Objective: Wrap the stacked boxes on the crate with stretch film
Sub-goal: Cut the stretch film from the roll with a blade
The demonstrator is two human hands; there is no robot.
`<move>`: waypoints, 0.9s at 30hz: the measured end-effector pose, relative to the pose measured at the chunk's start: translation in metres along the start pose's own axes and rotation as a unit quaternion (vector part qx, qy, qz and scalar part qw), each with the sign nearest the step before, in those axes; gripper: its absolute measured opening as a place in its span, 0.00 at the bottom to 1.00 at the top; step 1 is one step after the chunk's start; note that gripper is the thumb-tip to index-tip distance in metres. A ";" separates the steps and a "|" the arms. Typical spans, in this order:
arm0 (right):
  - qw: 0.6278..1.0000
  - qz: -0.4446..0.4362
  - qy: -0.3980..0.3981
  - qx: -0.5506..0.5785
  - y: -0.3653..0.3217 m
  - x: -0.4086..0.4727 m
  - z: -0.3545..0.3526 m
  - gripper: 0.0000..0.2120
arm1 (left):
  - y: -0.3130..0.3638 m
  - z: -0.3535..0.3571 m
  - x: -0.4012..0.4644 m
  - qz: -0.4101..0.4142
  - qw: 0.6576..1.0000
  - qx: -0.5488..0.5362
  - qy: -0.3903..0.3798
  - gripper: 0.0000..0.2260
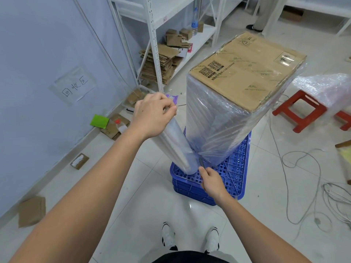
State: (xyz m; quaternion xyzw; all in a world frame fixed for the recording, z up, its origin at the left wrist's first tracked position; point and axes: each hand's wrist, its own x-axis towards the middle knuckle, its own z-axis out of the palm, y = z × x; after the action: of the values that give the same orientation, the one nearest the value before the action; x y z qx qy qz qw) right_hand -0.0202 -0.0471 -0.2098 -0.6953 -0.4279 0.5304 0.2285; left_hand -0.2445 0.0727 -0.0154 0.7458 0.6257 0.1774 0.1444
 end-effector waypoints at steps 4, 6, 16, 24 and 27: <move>1.000 0.008 0.001 0.002 0.006 -0.002 0.003 0.19 | -0.003 -0.001 0.004 0.003 1.000 0.003 -0.003 0.10; 1.000 0.011 0.003 0.007 -0.010 0.006 0.007 0.18 | -0.003 -0.001 0.008 0.006 1.000 0.005 -0.007 0.10; 0.999 0.024 0.033 0.010 0.002 0.016 0.017 0.20 | -0.014 -0.002 0.036 0.010 1.000 -0.003 -0.022 0.13; 0.998 0.021 0.058 0.007 -0.010 0.024 0.025 0.18 | -0.017 -0.002 0.044 0.041 0.999 0.000 -0.028 0.13; 0.998 0.015 0.067 -0.003 -0.021 0.040 0.025 0.19 | -0.016 -0.002 0.047 0.047 0.998 0.005 -0.033 0.13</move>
State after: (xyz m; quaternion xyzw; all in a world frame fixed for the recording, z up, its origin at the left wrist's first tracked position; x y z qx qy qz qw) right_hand -0.0485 -0.0054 -0.2236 -0.7366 -0.4027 0.4843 0.2463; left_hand -0.2522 0.1213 -0.0163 0.7806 0.5857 0.1559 0.1528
